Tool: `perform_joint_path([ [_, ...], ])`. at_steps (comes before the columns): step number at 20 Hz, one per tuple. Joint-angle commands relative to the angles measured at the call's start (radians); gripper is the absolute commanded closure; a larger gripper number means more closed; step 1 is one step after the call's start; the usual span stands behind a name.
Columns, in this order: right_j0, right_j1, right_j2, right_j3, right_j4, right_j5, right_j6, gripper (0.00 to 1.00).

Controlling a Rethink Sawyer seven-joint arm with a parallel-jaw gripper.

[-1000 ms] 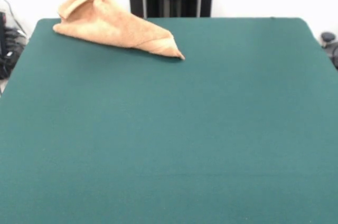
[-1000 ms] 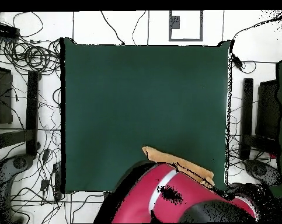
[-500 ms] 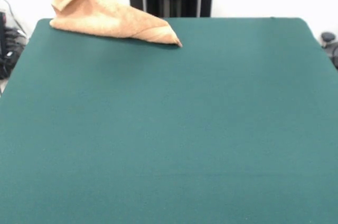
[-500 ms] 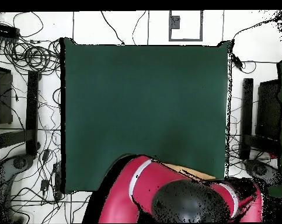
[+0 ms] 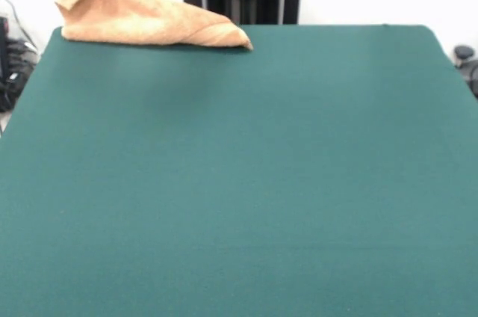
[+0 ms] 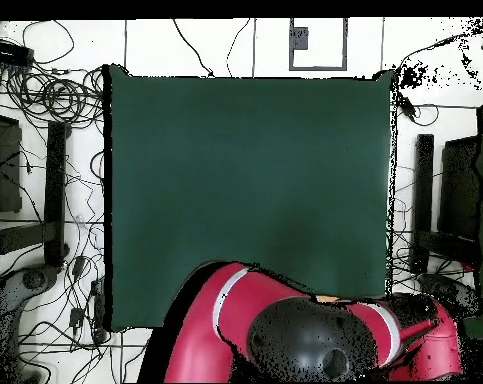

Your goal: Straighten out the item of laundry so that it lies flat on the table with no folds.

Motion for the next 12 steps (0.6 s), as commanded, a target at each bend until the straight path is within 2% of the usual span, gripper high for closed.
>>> perform_joint_path([
  [1, 0.034, -0.045, 0.062, -0.137, 0.033, -0.001, 0.126, 1.0],
  [3, 0.014, -0.088, 0.084, -0.128, 0.094, 0.051, 0.058, 1.0],
  [6, 0.003, -0.111, 0.099, -0.121, 0.134, 0.063, 0.064, 1.0],
  [12, 0.084, -0.076, 0.018, -0.103, 0.07, 0.012, 0.234, 1.0],
])
